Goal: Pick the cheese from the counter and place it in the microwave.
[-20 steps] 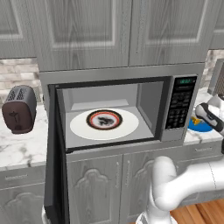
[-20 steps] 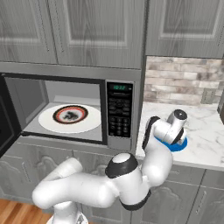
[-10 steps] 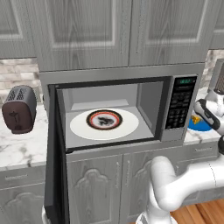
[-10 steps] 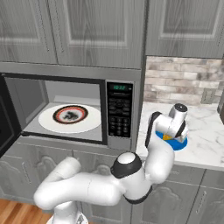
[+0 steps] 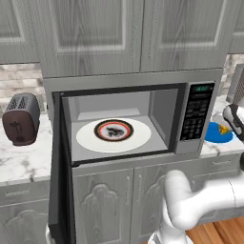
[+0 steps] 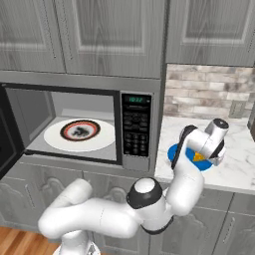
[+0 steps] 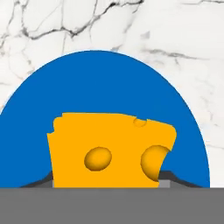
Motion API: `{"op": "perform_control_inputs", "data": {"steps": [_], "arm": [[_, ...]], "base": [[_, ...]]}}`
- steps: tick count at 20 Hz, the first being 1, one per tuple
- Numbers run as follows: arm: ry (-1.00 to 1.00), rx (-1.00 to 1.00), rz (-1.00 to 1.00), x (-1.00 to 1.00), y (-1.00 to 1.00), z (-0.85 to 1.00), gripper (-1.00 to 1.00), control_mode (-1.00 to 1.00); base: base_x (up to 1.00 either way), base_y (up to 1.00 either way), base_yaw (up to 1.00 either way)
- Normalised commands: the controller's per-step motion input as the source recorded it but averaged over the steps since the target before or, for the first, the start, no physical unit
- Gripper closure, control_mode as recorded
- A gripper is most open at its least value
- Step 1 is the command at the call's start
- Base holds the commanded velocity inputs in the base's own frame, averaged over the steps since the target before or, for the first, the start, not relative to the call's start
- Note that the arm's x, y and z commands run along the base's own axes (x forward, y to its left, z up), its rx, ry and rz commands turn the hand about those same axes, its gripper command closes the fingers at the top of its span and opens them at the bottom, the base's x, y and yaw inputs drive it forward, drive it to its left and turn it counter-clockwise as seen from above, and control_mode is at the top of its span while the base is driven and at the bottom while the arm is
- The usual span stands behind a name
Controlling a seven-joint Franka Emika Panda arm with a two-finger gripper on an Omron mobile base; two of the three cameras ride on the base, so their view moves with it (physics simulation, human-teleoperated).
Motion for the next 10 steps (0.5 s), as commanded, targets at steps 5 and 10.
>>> {"op": "perform_control_inputs", "data": {"steps": [5,10], "arm": [[-0.16,0.13,0.0,-1.0,-0.33,0.68,1.0,-1.0],[-0.17,0.02,0.01,-1.0,0.19,0.69,1.0,-1.0]], "base": [[0.0,0.0,0.0],[0.0,0.0,0.0]]}}
